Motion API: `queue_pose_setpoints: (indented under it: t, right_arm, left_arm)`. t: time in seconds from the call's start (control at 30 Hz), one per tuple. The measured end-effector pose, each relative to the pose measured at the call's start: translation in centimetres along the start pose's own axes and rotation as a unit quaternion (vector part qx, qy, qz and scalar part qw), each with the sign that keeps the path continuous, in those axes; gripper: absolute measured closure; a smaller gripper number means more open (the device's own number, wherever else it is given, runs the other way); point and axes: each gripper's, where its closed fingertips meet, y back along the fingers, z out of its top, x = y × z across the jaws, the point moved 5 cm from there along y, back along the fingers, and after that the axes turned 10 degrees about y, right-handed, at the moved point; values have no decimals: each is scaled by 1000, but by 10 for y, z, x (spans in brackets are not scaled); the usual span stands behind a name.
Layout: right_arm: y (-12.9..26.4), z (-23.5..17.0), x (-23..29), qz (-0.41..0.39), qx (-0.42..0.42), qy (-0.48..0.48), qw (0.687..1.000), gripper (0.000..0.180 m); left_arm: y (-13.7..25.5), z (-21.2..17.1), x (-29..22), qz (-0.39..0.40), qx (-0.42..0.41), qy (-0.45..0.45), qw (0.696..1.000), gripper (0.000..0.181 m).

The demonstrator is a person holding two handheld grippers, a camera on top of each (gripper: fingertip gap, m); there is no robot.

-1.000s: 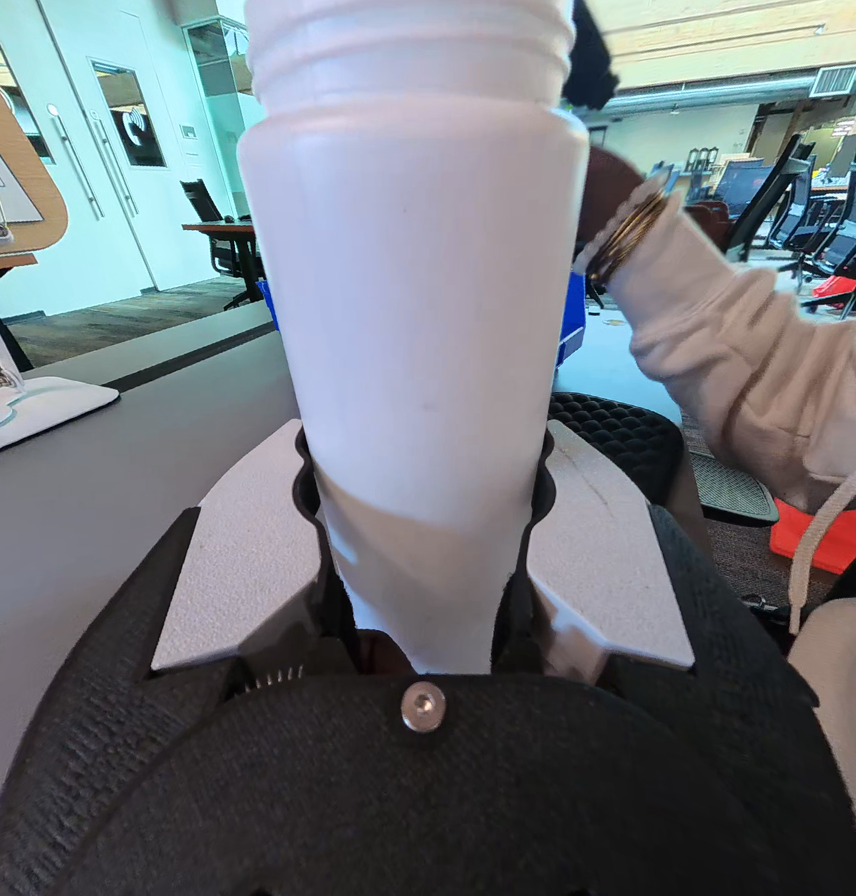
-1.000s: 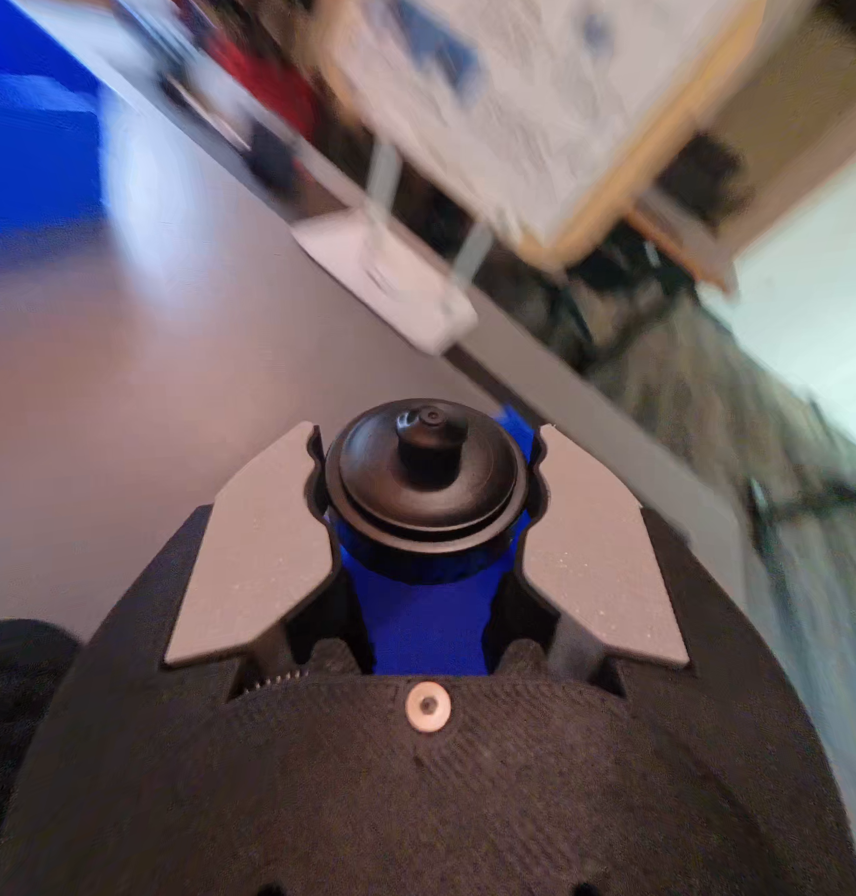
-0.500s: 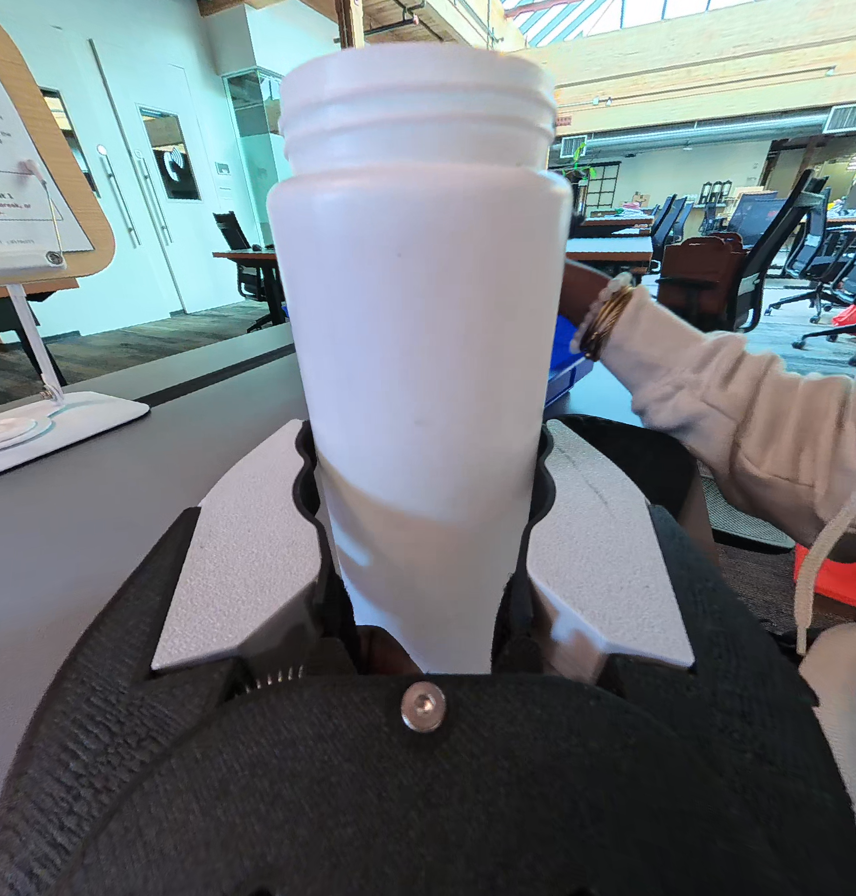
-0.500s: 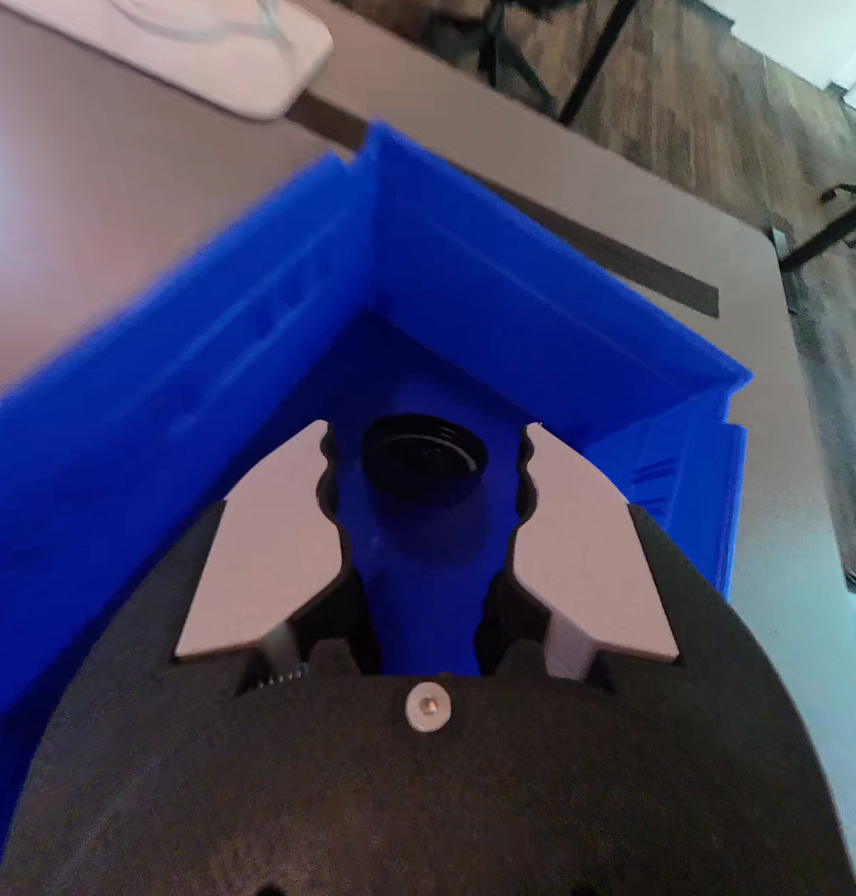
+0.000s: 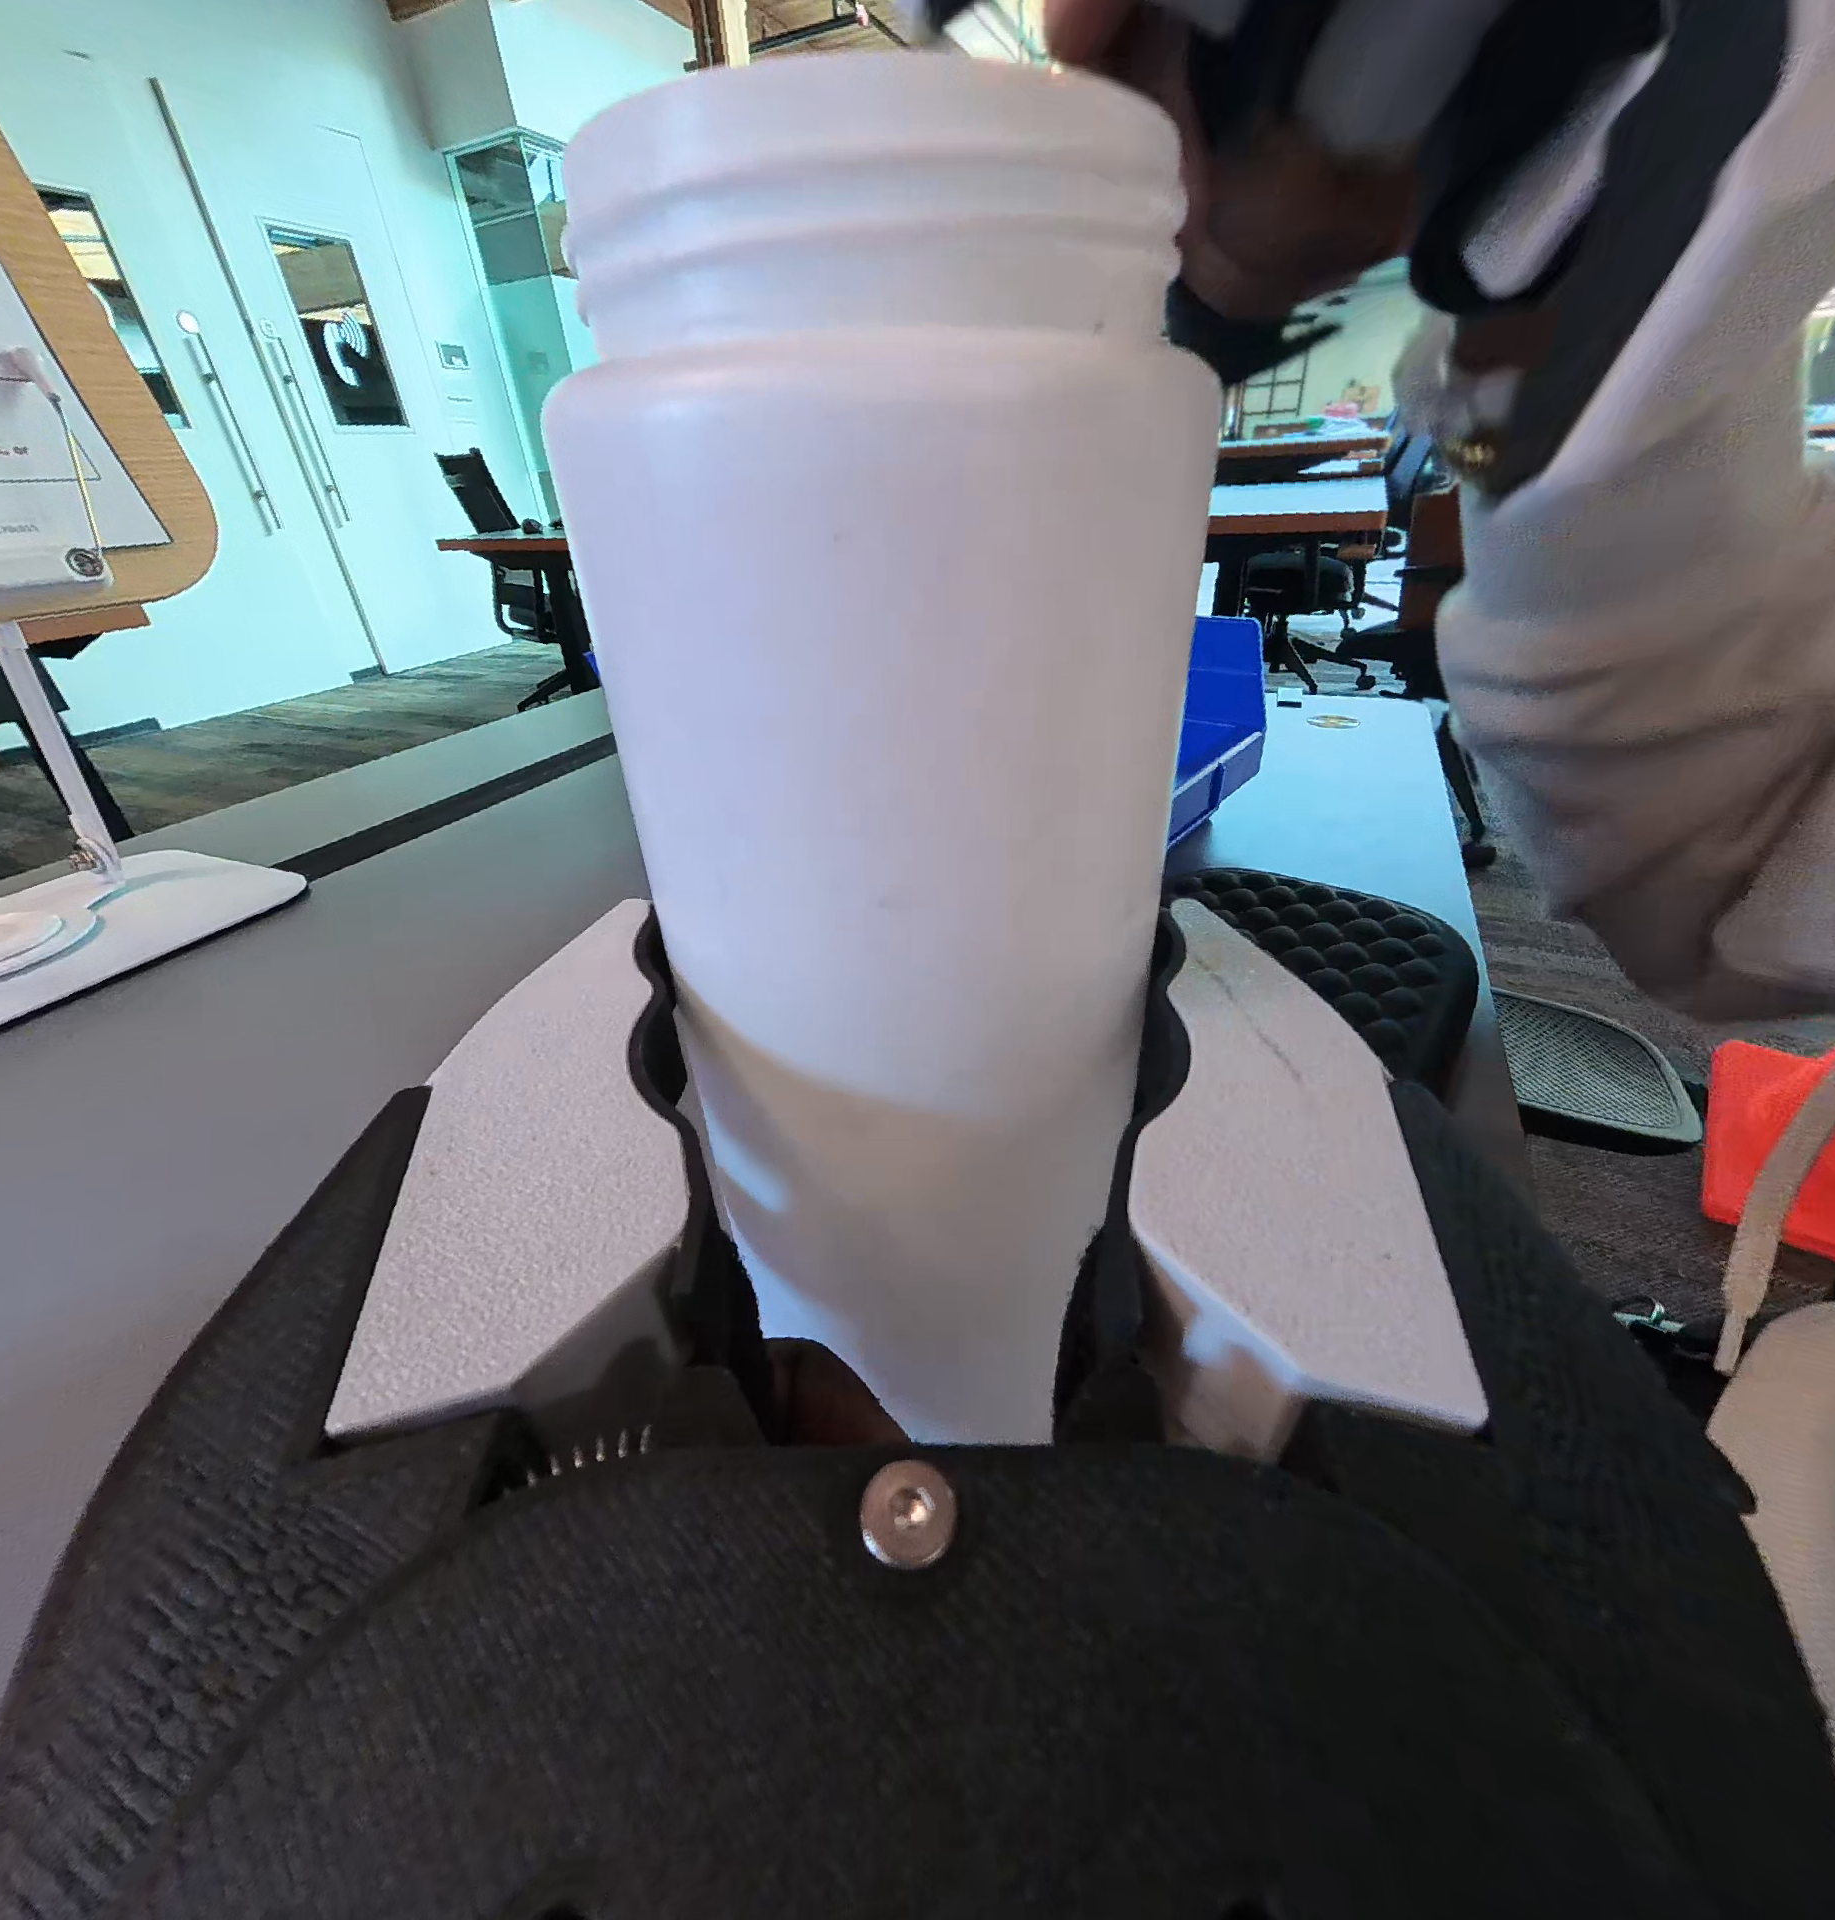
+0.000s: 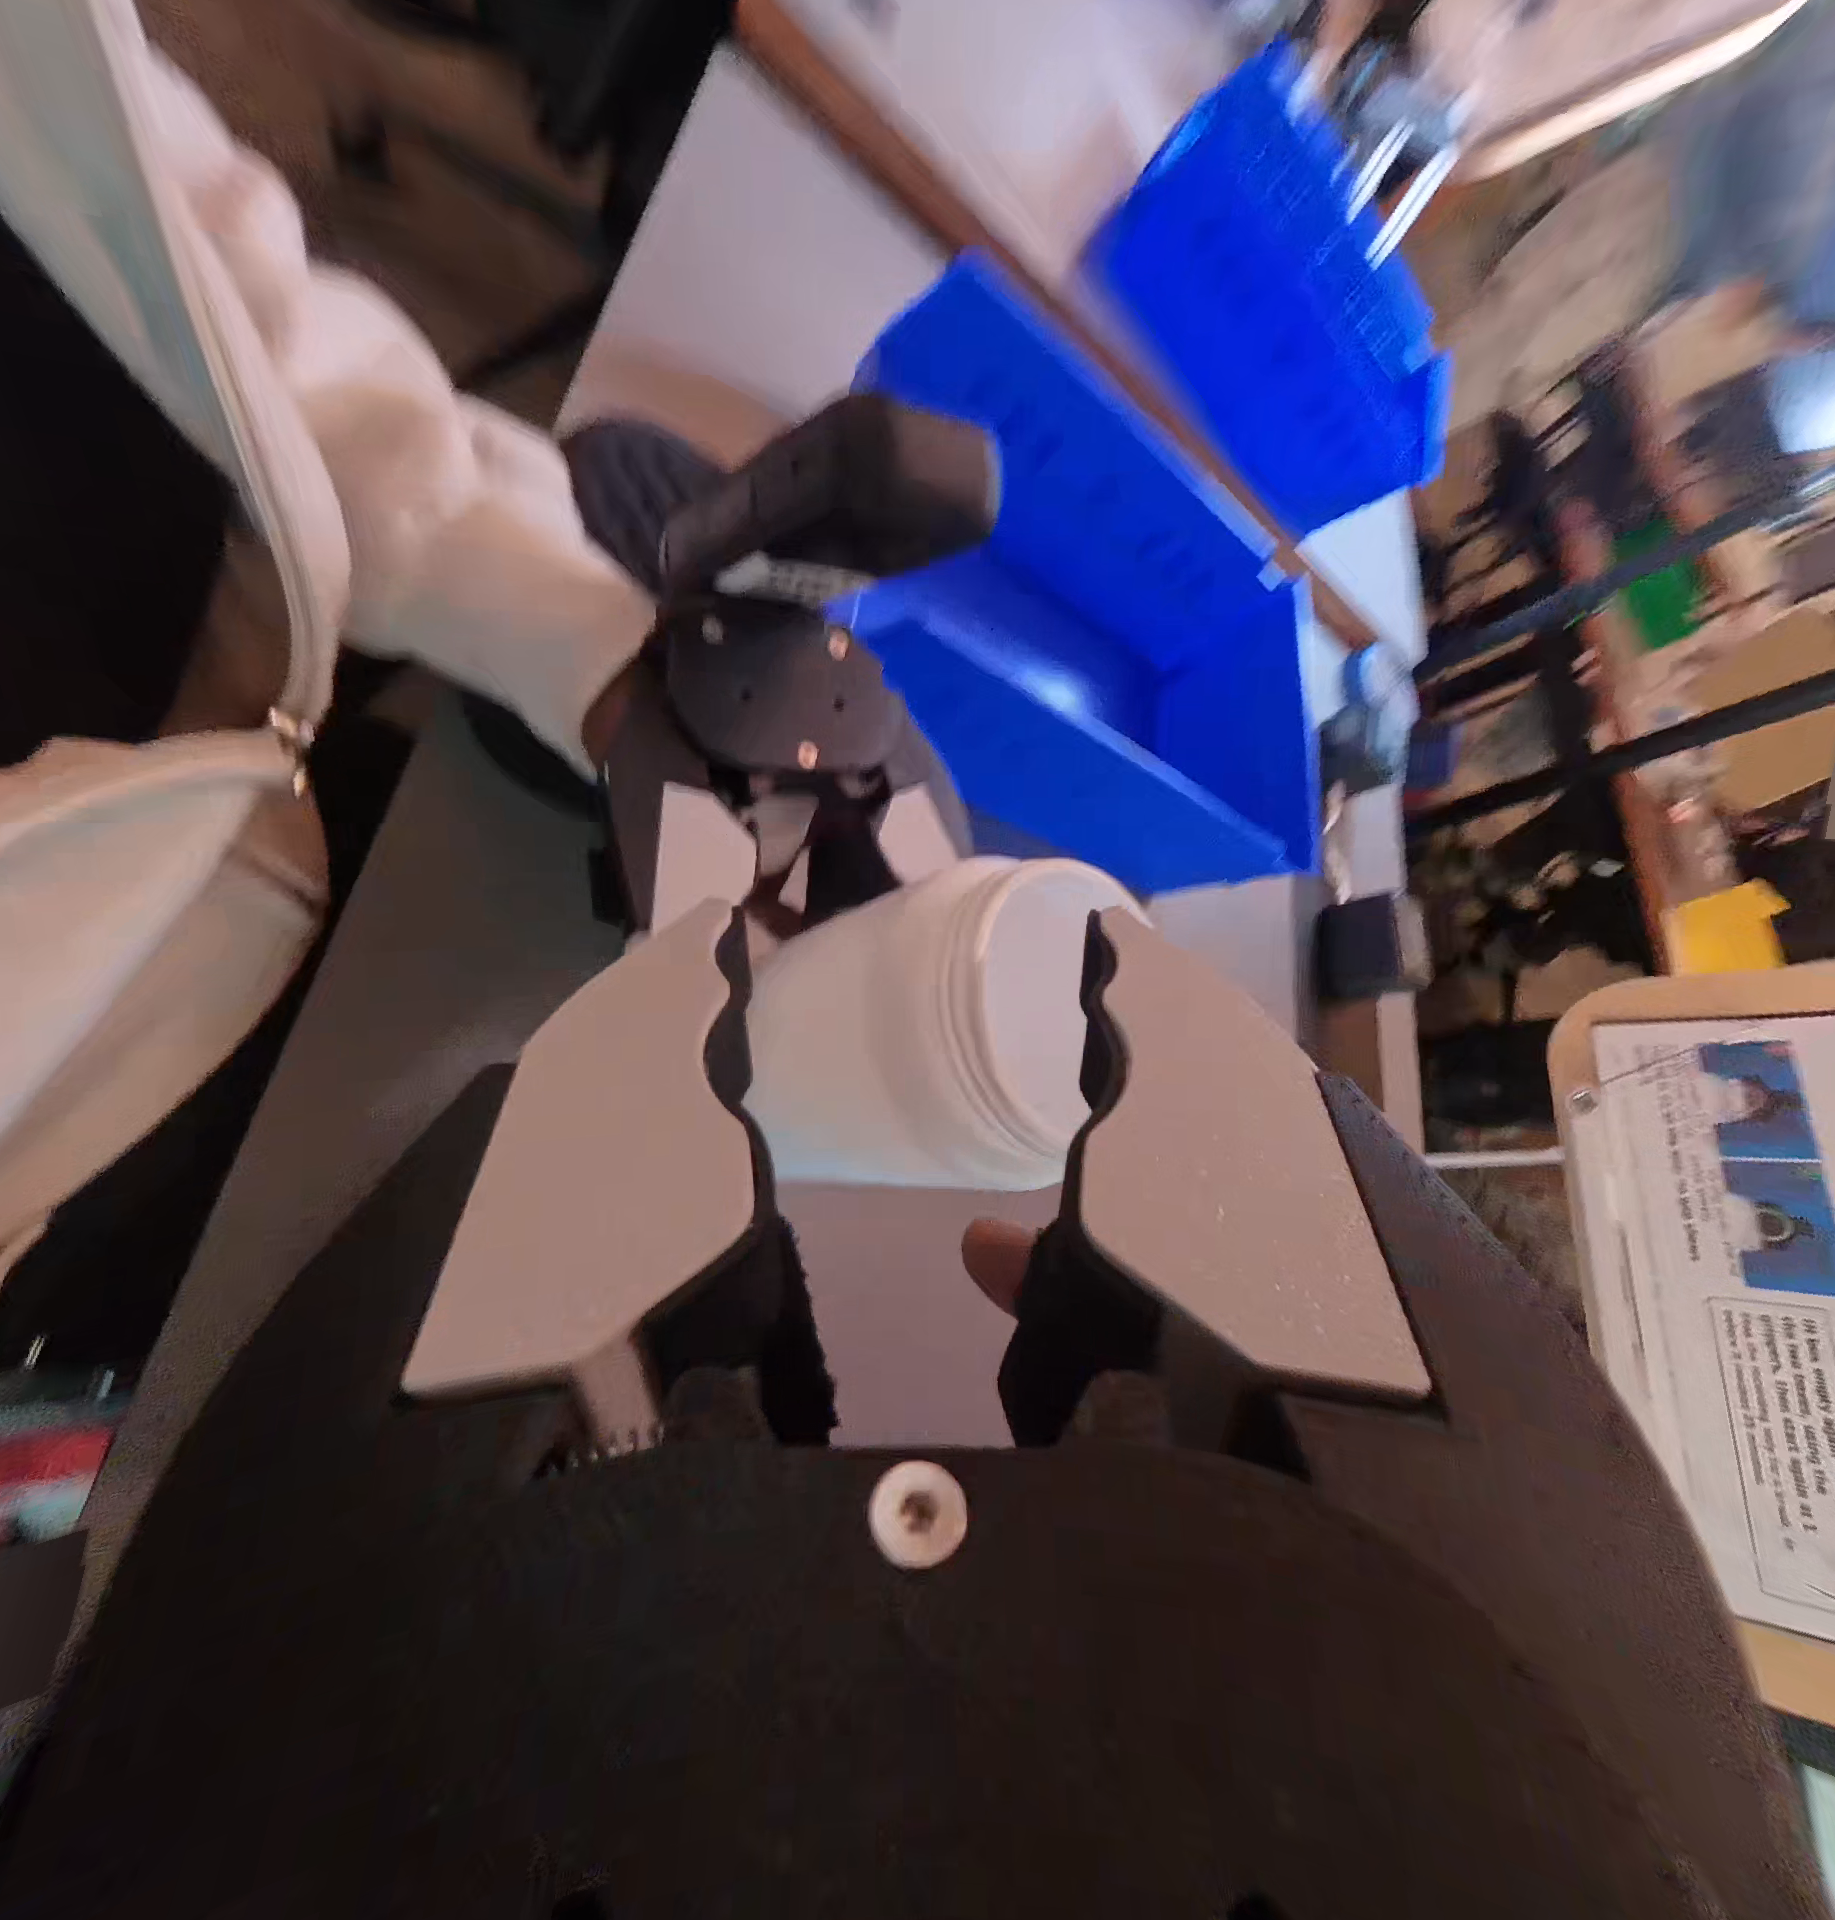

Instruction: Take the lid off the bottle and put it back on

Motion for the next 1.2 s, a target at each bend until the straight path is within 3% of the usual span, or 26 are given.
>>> queue_pose_setpoints:
  t: [0.13, 0.17, 0.3, 0.47, 0.57, 0.7, 0.87, 1.03, 1.2]
  right_arm:
    - [-21, -21, 9, 132, 157, 20, 979, 126]
    - [-23, -24, 9, 136, 181, 29, 974, 139]
    - [-12, -19, 22, 184, 175, 15, 967, 172]
    - [10, -36, 14, 4, 215, 33, 976, 174]
    - [50, -49, -1, -151, 245, 11, 958, 174]
    - [108, -82, -6, -310, 292, -53, 903, 174]
    - [134, -144, 20, -346, 321, -167, 866, 174]
    - [114, -203, 46, -328, 305, -246, 859, 173]
    - [96, -233, 56, -322, 294, -295, 850, 172]
  left_arm:
    - [-1, -1, -3, -8, 5, -8, 1000, 94]
    - [0, -1, -3, -11, 4, -9, 1000, 93]
    - [14, 23, -3, -13, -98, 1, 995, 94]
    - [44, 50, 13, 17, -249, 56, 967, 98]
    - [43, 47, 18, 34, -240, 63, 968, 101]
    - [32, 37, 18, 49, -187, 48, 980, 102]
    - [25, 32, 14, 57, -160, 7, 985, 104]
    - [23, 28, 17, 65, -145, 6, 987, 105]
    - [22, 27, 19, 69, -140, 10, 988, 106]
